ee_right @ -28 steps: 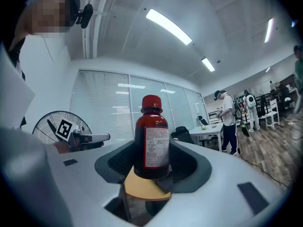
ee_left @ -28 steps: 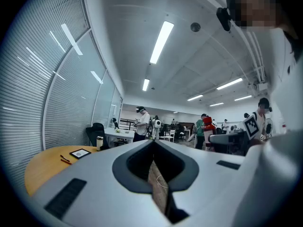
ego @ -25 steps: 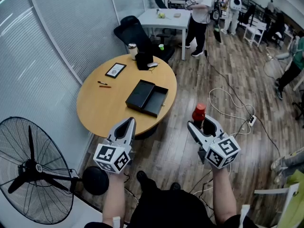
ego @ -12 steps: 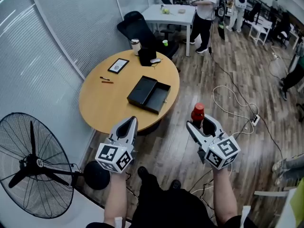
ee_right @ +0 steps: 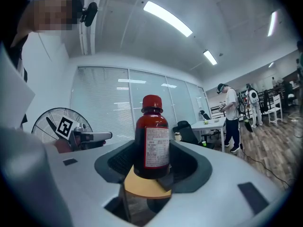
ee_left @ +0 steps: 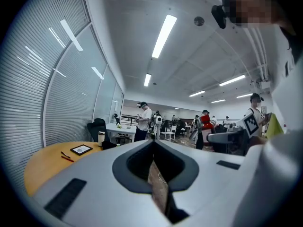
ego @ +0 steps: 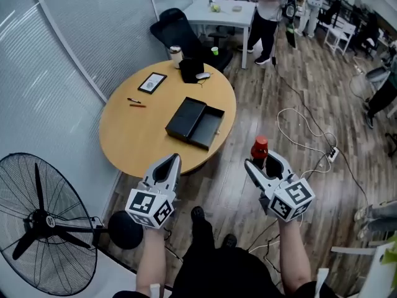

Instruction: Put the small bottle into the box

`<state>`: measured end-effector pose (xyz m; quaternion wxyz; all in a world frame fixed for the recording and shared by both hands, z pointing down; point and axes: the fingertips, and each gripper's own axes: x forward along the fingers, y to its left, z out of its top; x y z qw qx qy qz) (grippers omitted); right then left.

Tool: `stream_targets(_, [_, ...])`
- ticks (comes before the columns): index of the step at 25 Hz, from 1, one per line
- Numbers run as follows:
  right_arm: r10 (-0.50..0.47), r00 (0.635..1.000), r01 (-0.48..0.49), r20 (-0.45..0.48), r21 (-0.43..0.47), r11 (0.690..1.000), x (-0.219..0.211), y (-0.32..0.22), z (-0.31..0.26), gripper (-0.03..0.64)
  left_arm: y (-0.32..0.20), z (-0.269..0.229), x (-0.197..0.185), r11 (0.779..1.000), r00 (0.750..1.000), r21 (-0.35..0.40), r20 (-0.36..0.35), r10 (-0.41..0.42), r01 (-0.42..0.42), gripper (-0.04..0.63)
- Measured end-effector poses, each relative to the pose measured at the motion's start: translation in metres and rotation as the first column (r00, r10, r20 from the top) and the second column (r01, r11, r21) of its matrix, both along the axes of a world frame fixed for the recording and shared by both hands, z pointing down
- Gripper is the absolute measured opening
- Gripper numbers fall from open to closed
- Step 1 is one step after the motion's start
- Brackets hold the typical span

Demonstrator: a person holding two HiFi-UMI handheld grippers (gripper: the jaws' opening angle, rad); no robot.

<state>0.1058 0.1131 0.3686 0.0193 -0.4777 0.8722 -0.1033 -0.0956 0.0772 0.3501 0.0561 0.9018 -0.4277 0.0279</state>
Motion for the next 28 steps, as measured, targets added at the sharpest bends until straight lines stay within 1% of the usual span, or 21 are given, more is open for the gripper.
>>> stream_targets(10, [0.065, 0.998, -0.065, -0.009, -0.016, 0.998, -0.019, -0.062, -0.010, 0.230, -0.075, -0.005, -0.012, 0.997, 0.997, 0.013, -0.002, 0.077, -0.077, -0.005])
stream_targets(14, [0.087, 0.996, -0.087, -0.017, -0.020, 0.996, -0.030, -0.080, -0.012, 0.230, -0.098, -0.007, -0.018, 0.994, 0.994, 0.016, 0.008, 0.107, -0.107, -0.005])
stream_targets(19, [0.112, 0.993, -0.113, -0.032, -0.032, 0.993, -0.046, -0.098, -0.009, 0.230, -0.120, -0.005, -0.031, 0.991, 0.991, 0.013, 0.005, 0.137, -0.137, -0.005])
stream_targets(28, [0.157, 0.987, -0.159, -0.038, -0.051, 0.986, -0.065, -0.116, -0.001, 0.230, -0.140, 0.008, -0.037, 0.979, 0.979, -0.003, 0.013, 0.205, -0.205, -0.005])
